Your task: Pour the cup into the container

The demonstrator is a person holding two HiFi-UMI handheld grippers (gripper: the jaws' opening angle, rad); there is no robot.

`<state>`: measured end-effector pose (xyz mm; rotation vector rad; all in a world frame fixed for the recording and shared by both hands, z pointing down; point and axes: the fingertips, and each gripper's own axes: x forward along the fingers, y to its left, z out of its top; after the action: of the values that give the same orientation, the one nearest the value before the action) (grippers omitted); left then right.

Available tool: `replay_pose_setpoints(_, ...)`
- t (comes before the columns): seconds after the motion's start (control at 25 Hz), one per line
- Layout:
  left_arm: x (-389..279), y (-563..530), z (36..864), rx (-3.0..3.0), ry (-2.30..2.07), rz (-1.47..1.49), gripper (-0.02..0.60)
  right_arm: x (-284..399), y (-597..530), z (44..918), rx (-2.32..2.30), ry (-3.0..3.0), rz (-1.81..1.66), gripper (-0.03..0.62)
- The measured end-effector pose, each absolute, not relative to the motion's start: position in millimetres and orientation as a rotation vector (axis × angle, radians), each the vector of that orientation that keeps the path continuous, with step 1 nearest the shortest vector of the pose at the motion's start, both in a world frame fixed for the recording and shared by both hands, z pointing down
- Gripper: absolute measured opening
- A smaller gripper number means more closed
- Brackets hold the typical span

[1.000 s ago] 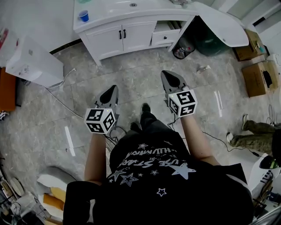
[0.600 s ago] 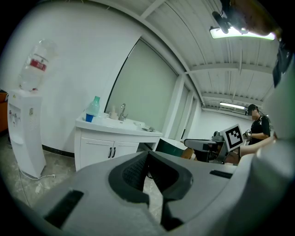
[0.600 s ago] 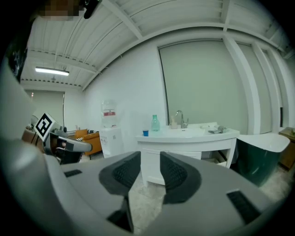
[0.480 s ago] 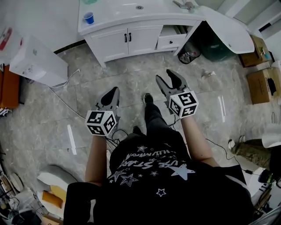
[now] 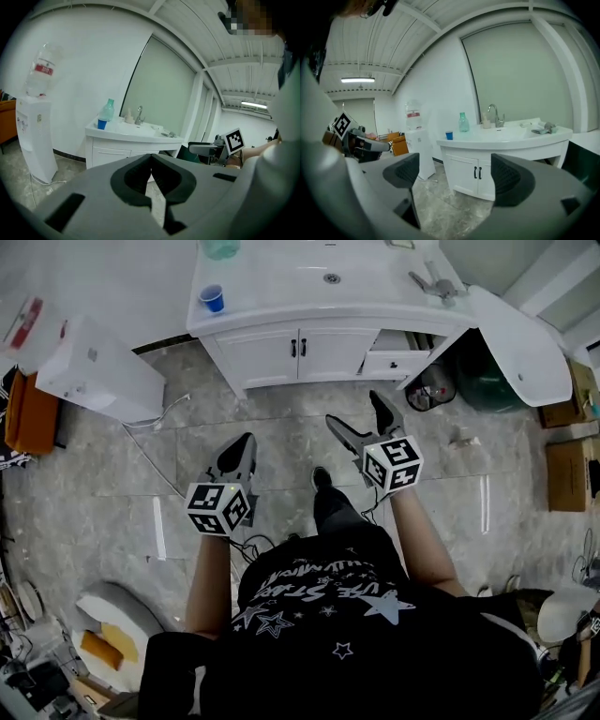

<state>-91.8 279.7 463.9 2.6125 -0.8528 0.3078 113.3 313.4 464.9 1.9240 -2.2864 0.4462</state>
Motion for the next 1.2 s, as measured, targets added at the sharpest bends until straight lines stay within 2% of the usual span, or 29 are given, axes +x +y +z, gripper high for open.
replay_pose_setpoints(0.64, -1.4, 174.0, 448.1, 2.596, -1.031, 0.291, 0.011, 205.2, 183.1, 455.7, 1.731, -2.405, 0.401, 0.463)
replay_pose_setpoints(0.92, 8.5, 156.8, 443.4, 2.584, -1.098, 0.287, 0.011, 218.9, 161.8, 455.6, 1.703, -2.439, 0.405, 0.462)
replay_pose_setpoints(1.2, -12.8, 142.0, 440.6, 2.540, -1.197, 0.269, 0.011, 200.3, 139.0, 457.6, 1.625, -2.487, 0.399, 0.460)
